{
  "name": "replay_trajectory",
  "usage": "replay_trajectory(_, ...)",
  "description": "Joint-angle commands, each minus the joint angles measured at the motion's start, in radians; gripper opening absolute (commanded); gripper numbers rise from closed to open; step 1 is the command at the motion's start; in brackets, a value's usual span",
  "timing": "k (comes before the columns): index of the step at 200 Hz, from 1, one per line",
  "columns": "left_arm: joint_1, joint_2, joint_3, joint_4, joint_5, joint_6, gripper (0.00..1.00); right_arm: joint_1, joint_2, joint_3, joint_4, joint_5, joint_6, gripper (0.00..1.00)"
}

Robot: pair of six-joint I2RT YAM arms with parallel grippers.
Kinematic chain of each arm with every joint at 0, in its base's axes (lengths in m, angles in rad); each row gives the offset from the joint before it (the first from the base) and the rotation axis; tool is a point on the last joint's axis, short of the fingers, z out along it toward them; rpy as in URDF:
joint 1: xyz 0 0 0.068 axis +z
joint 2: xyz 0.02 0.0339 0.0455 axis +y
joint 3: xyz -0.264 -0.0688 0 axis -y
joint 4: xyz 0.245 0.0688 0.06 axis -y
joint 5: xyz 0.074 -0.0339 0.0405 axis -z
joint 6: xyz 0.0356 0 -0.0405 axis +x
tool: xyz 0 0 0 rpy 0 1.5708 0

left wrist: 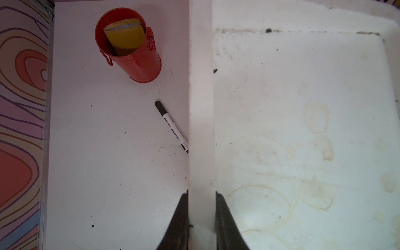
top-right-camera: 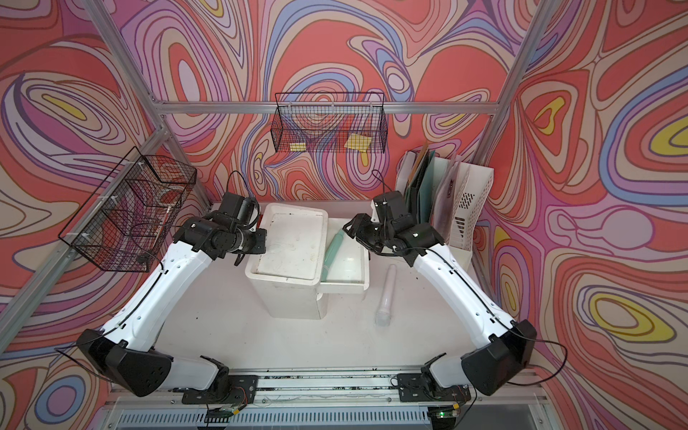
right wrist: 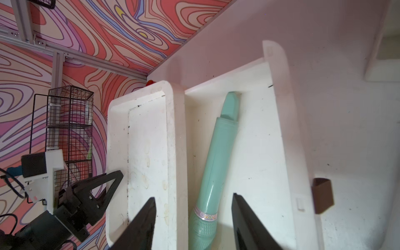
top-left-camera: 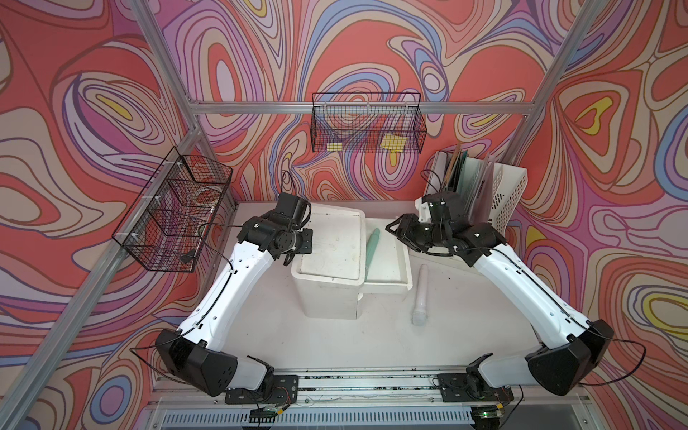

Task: Take the microphone out of the drawer
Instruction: Pick up the microphone from the drawer.

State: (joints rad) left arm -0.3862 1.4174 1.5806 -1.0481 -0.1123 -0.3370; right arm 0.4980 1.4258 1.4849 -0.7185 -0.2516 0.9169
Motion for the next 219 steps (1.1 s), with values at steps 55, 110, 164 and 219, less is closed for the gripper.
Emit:
replay_trajectory(55, -0.004, -0.014, -0.014, 0.018, 0.044, 0.035, 0.0, 0.112, 0.086, -0.035, 0.0, 0.146, 0.167, 0.54)
replay_trajectory(110, -0.004, -0.014, -0.008, 0.022, 0.044, 0.033, 0.0, 0.113, 0.127, -0.054, 0.028, 0.162, 0.206, 0.54)
replay_trajectory(164, -0.004, -0.014, -0.01, 0.022, 0.043, 0.033, 0.0, 0.115, 0.182, -0.049, 0.063, 0.126, 0.207, 0.54)
replay_trajectory(219, -0.003, -0.012, -0.012, 0.029, 0.046, 0.032, 0.0, 0.13, 0.23, -0.035, 0.06, 0.123, 0.21, 0.54)
